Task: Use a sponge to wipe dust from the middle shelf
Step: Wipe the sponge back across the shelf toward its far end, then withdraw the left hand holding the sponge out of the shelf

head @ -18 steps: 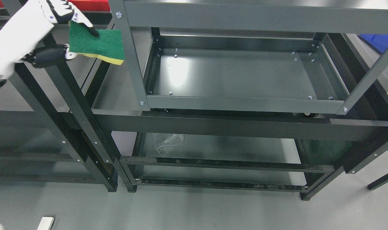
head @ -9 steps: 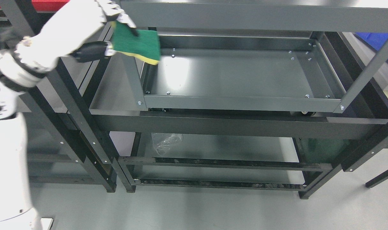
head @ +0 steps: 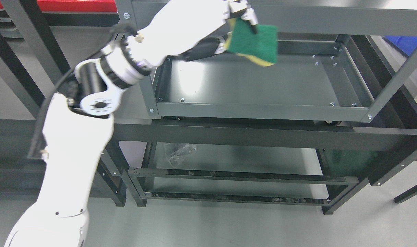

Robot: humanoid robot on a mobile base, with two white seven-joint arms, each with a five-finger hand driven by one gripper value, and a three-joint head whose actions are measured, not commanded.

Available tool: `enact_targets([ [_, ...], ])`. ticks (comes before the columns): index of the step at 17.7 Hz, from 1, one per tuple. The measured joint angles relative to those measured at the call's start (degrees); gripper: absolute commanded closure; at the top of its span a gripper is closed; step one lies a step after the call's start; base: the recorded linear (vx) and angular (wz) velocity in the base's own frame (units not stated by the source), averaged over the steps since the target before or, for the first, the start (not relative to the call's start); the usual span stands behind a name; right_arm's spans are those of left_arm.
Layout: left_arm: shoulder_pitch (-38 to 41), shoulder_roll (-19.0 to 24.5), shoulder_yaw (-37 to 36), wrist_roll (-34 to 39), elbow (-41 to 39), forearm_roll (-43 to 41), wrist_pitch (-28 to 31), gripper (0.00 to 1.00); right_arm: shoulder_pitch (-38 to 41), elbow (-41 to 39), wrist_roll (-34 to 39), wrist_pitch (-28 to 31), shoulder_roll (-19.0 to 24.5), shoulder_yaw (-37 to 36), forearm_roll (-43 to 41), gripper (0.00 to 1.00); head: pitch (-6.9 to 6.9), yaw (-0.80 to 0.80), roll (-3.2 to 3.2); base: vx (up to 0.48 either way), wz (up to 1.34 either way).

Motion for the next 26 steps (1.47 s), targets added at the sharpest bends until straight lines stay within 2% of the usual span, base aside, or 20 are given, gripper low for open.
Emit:
enact_targets([
  [4,-3.2,-1.9,-12.2,6.4,0.9,0.3,14.8,1.0,0.0,0.0,0.0,0.0,0.0,0.0,0.0,0.0,0.0,0.0,0.0,0.001,-0.01],
  [6,-4.0,-2.7,-17.9,8.0,1.3,2.0,19.1,1.0,0.0,0.0,0.0,0.0,0.0,0.0,0.0,0.0,0.0,0.0,0.0,0.0,0.0],
  [11,-4.6,-3.9,-28.7,12.3,3.6,5.6,21.9,0.99,0.0,0.0,0.0,0.0,0.0,0.0,0.0,0.0,0.0,0.0,0.0,0.0,0.0],
  [14,-0.2,-4.3,-32.5,16.2,6.0,10.6,22.2,0.98,0.0,0.0,0.0,0.0,0.0,0.0,0.0,0.0,0.0,0.0,0.0,0.0,0.0],
  [17,8.0,-4.7,-32.1,21.6,7.4,14.5,22.5,0.98,0.0,0.0,0.0,0.0,0.0,0.0,0.0,0.0,0.0,0.0,0.0,0.0,0.0],
  [19,14.4,-4.8,-29.7,22.5,7.4,17.9,20.1,0.98,0.0,0.0,0.0,0.0,0.0,0.0,0.0,0.0,0.0,0.0,0.0,0.0,0.0],
  [24,31.9,-5.1,-18.7,18.8,5.4,24.6,10.8,1.0,0.0,0.0,0.0,0.0,0.0,0.0,0.0,0.0,0.0,0.0,0.0,0.0,0.0],
  [26,37.7,-5.2,-14.2,18.3,4.4,27.8,9.0,1.0,0.0,0.0,0.0,0.0,0.0,0.0,0.0,0.0,0.0,0.0,0.0,0.0,0.0],
])
